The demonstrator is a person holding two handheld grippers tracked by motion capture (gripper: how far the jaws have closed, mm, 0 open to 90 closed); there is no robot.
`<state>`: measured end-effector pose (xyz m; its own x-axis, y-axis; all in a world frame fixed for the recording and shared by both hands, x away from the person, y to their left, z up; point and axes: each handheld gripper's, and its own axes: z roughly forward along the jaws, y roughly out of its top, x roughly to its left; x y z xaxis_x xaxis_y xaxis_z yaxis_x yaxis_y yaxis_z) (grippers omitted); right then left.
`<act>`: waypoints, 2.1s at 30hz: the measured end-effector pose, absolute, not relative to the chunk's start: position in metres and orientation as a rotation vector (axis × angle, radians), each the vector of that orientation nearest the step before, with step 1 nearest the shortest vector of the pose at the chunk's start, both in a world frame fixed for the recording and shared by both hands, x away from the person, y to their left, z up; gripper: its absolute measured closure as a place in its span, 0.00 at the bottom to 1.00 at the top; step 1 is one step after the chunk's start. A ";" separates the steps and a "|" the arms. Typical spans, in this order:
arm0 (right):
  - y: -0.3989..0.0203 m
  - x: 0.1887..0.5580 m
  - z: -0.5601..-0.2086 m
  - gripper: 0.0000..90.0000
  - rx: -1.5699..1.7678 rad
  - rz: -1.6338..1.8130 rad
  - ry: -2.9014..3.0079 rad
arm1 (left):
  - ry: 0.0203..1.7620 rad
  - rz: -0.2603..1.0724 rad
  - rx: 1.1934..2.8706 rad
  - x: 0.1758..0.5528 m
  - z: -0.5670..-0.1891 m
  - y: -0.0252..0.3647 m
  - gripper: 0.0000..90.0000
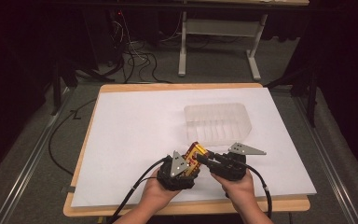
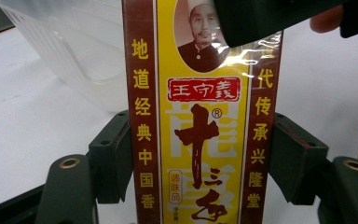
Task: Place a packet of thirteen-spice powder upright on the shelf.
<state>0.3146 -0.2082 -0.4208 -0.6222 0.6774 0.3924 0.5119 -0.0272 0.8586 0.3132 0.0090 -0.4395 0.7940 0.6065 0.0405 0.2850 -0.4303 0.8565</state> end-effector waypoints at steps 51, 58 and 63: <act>-0.240 0.302 -0.406 0.76 1.205 1.539 1.906 | 0.808 0.489 1.944 0.346 -0.424 0.080 0.23; -0.249 0.299 -0.403 0.76 1.209 1.518 1.873 | 0.854 0.493 1.926 0.345 -0.419 0.103 0.23; -0.257 0.298 -0.402 0.76 1.221 1.505 1.845 | 0.880 0.515 1.930 0.343 -0.421 0.118 0.23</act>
<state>0.2984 -0.2572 -0.4018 -0.4993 0.8482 0.1768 0.3434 0.0063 0.9392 0.3428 0.1178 -0.4213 0.6564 0.7544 -0.0012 0.3678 -0.3186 0.8736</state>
